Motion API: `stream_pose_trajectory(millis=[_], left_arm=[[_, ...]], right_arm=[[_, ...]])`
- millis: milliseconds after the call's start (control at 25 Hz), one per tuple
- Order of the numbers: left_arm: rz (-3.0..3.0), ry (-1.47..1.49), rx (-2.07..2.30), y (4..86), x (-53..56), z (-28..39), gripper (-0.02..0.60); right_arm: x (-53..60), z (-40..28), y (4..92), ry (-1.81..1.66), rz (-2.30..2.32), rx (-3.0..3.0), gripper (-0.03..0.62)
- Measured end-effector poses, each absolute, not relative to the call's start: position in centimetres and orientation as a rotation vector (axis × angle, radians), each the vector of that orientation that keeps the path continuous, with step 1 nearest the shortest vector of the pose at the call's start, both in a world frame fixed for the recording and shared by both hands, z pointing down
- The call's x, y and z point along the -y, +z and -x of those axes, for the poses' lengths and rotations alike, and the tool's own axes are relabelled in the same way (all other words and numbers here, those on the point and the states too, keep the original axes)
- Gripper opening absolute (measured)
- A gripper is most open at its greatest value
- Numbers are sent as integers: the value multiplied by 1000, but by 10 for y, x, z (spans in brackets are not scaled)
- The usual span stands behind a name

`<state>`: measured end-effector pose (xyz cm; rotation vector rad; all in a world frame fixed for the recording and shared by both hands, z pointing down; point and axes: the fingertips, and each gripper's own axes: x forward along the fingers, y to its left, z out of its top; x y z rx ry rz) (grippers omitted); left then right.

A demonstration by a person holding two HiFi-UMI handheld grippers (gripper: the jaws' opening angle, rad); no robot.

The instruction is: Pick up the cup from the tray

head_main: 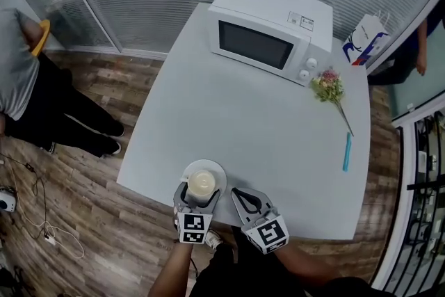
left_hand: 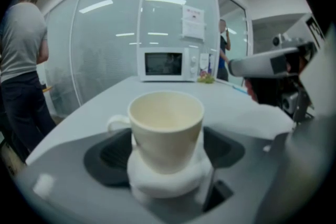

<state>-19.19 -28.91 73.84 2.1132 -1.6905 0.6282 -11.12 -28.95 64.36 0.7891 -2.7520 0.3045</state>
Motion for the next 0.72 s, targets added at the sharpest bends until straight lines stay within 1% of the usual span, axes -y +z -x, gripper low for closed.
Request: stream_pose_trajectory(millis=[160, 360, 720], left_arm=[[-2101, 651, 1724, 741, 296, 195, 411], [-2102, 610, 1724, 739, 298, 192, 403], [-2130, 548, 1782, 715, 296, 187, 402]], right_arm=[[293, 108, 645, 309, -788, 2741, 5], [296, 101, 644, 302, -795, 2738, 5], [297, 88, 635, 271, -845, 2748, 5]])
